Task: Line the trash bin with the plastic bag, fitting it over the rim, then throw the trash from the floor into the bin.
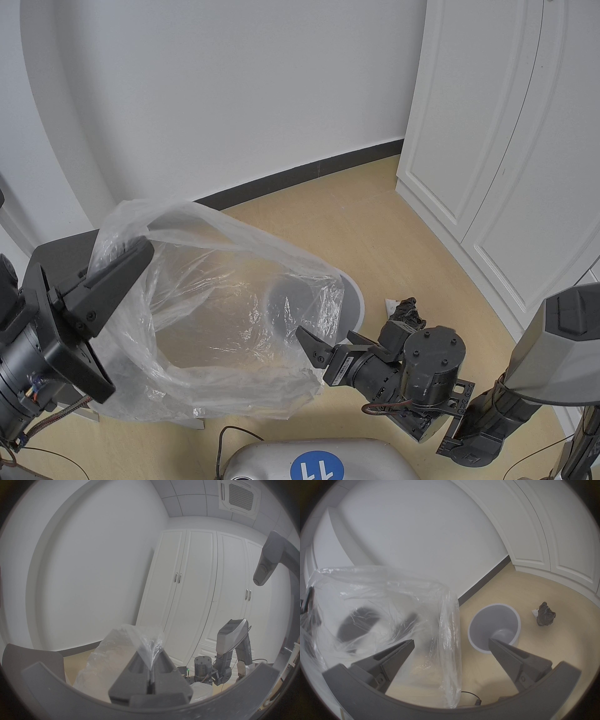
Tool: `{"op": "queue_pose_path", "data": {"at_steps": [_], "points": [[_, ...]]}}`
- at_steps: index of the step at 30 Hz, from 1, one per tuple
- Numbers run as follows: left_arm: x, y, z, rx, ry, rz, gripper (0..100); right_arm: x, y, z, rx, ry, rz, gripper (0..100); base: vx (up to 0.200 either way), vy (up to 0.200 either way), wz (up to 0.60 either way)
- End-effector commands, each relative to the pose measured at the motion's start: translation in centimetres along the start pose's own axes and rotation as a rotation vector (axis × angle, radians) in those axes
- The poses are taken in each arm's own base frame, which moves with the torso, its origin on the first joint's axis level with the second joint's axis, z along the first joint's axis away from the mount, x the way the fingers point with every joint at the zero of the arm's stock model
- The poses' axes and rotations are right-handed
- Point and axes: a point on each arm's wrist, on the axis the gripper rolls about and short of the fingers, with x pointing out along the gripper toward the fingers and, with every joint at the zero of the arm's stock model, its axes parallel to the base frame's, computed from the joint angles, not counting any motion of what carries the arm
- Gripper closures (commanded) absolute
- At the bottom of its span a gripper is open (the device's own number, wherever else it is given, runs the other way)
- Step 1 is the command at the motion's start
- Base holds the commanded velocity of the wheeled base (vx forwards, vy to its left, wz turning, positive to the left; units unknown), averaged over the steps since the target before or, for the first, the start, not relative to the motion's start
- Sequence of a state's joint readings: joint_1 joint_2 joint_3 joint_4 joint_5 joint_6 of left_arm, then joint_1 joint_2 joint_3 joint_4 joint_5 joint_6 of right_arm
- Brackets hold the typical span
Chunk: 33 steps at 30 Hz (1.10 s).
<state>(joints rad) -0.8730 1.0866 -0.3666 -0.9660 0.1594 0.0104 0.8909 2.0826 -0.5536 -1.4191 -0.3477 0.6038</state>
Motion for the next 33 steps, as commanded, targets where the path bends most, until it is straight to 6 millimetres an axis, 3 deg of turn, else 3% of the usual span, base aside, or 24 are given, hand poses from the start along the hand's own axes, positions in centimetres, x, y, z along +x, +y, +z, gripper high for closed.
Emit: {"op": "queue_pose_path", "data": {"at_steps": [1,14,27,28,33], "points": [[0.0,0.0,0.0,0.000,-0.001,0.000,100,0.2,-0.3,-0.6,-0.008,0.017,-0.010,0,0.000,0.000,0.00],[0.0,0.0,0.0,-0.001,0.002,0.000,100,-1.4,0.4,0.0,-0.077,0.013,0.010,0,0.000,0.000,0.00],[0.0,0.0,0.1,-0.002,-0.003,0.000,100,-1.3,0.1,-0.3,-0.096,0.014,-0.015,0,0.000,0.000,0.00],[0.0,0.0,0.1,-0.002,-0.003,0.000,100,-1.4,0.2,-0.3,-0.097,0.012,-0.015,100,0.000,0.000,0.00],[0.0,0.0,0.0,-0.001,-0.001,0.000,100,-1.4,0.3,-0.1,-0.093,0.001,-0.008,100,0.000,0.000,0.00]]}}
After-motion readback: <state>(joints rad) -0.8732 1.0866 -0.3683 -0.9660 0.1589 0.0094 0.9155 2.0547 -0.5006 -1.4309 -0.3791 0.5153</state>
